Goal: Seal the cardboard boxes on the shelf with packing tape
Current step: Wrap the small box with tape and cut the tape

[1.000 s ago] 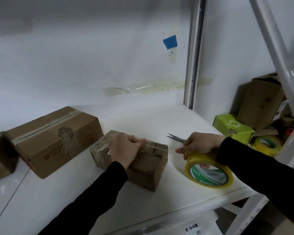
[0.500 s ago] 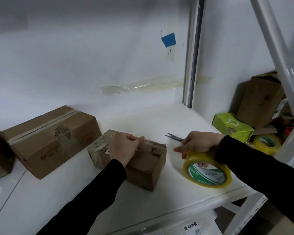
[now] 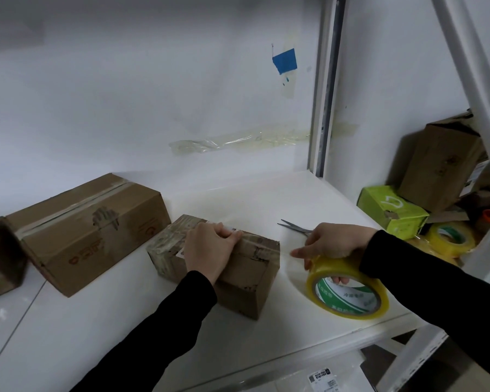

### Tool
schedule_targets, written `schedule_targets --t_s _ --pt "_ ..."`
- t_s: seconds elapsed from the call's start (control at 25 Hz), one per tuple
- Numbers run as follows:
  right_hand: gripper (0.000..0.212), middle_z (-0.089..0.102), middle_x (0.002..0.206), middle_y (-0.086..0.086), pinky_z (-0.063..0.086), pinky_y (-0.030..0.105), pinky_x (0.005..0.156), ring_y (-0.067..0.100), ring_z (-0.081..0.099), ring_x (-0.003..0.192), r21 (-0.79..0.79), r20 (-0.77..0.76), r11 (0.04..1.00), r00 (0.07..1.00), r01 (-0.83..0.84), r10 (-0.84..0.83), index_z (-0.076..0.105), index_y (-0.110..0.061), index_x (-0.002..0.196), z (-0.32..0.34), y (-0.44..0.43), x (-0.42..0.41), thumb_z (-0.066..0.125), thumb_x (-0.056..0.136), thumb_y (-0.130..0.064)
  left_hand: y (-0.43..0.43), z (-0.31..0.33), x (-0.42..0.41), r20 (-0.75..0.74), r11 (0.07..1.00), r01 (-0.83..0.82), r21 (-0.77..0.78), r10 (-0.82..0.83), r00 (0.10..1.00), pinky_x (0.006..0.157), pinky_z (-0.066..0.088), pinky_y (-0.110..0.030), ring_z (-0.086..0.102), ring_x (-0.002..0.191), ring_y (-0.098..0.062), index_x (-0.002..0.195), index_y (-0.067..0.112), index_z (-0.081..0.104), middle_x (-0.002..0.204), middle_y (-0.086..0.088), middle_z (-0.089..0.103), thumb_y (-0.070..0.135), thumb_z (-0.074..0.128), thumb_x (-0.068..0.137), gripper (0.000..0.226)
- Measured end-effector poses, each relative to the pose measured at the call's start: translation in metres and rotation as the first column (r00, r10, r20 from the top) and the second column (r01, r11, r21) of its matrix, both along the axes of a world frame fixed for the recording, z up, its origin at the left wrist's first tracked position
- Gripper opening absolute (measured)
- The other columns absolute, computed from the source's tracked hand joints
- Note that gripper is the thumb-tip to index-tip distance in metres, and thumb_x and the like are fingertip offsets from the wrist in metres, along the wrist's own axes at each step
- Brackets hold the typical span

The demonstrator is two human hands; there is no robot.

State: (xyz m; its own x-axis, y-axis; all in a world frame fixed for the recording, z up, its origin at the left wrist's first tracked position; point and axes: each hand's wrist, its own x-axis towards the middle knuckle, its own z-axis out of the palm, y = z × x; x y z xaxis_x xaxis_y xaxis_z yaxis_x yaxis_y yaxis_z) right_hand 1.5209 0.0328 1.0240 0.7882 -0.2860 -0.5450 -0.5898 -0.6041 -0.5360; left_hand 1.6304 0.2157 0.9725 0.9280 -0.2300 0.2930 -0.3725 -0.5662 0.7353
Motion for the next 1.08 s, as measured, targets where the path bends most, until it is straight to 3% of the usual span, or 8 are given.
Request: schedule_targets --t_s 0.32,0.56,0.64,0.72,0.8,0.92,1.08 --pt "0.038 0.064 0.055 0.004 0.05 0.023 0.044 0.015 0.061 0.04 -0.035 0.007 0.999 1.0 -0.008 0.009 0.068 -0.014 0.068 -0.004 0.001 0.0 0.061 0.084 -0.048 -0.003 -0.001 0.0 0.086 0.994 -0.039 0.098 0.031 0.996 0.079 0.045 -0.024 0.066 0.098 -0.015 0.077 0.017 0.077 0.095 0.001 0.075 0.032 0.072 0.078 0.015" --pt "0.039 0.066 0.057 0.004 0.051 0.021 0.046 0.014 0.061 0.039 -0.062 -0.017 0.998 1.0 -0.002 0.0 0.069 -0.015 0.069 -0.004 0.004 0.002 0.06 0.085 -0.049 -0.004 -0.008 0.002 0.126 0.983 -0.059 0.174 0.037 0.991 0.084 0.049 -0.036 0.065 0.091 -0.022 0.079 0.022 0.073 0.091 0.001 0.073 0.041 0.068 0.079 0.02" --pt "0.039 0.067 0.062 0.004 0.052 0.022 0.051 0.015 0.063 0.046 -0.1 -0.015 0.995 1.0 -0.019 0.017 0.07 -0.018 0.068 -0.006 0.005 0.004 0.059 0.085 -0.051 -0.003 -0.009 -0.001 0.141 0.983 -0.06 0.174 0.035 0.989 0.096 0.044 -0.045 0.064 0.097 -0.025 0.098 0.021 0.067 0.1 -0.001 0.071 0.04 0.067 0.08 0.026" --pt "0.04 0.068 0.067 0.002 0.054 0.022 0.06 0.015 0.065 0.053 -0.141 -0.013 0.989 0.999 -0.04 0.038 0.07 -0.021 0.066 -0.009 0.004 0.005 0.057 0.084 -0.054 -0.002 -0.007 -0.002 0.106 0.988 -0.028 0.155 0.012 0.994 0.103 0.036 -0.051 0.059 0.111 -0.026 0.129 0.023 0.045 0.116 -0.002 0.067 0.038 0.068 0.081 0.055" --pt "0.04 0.067 0.066 0.0 0.055 0.025 0.068 0.014 0.063 0.056 -0.161 -0.011 0.986 0.999 -0.054 0.053 0.068 -0.022 0.065 -0.009 0.006 0.006 0.056 0.085 -0.054 -0.001 -0.008 0.0 0.068 0.985 0.02 0.17 -0.032 0.997 0.107 0.033 -0.051 0.054 0.121 -0.024 0.142 0.027 0.028 0.127 -0.002 0.061 0.037 0.066 0.083 0.071" --pt "0.039 0.061 0.063 -0.002 0.052 0.024 0.07 0.012 0.057 0.055 -0.21 -0.015 0.974 0.996 -0.089 0.087 0.066 -0.02 0.067 -0.005 0.012 0.005 0.054 0.088 -0.051 -0.001 -0.014 0.007 0.013 0.973 0.076 0.217 -0.08 0.997 0.11 0.03 -0.048 0.05 0.125 -0.022 0.143 0.024 0.032 0.132 0.0 0.058 0.033 0.057 0.09 0.059" --pt "0.043 0.063 0.081 0.004 0.046 0.027 0.069 0.016 0.056 0.069 -0.334 0.007 0.932 0.989 -0.14 0.151 0.07 -0.01 0.1 -0.008 0.02 0.007 0.052 0.09 -0.047 -0.005 -0.015 0.014 0.044 0.968 0.115 0.221 -0.127 0.991 0.115 0.022 -0.043 0.041 0.133 -0.022 0.137 0.015 0.046 0.136 -0.006 0.053 0.012 0.046 0.095 0.042"
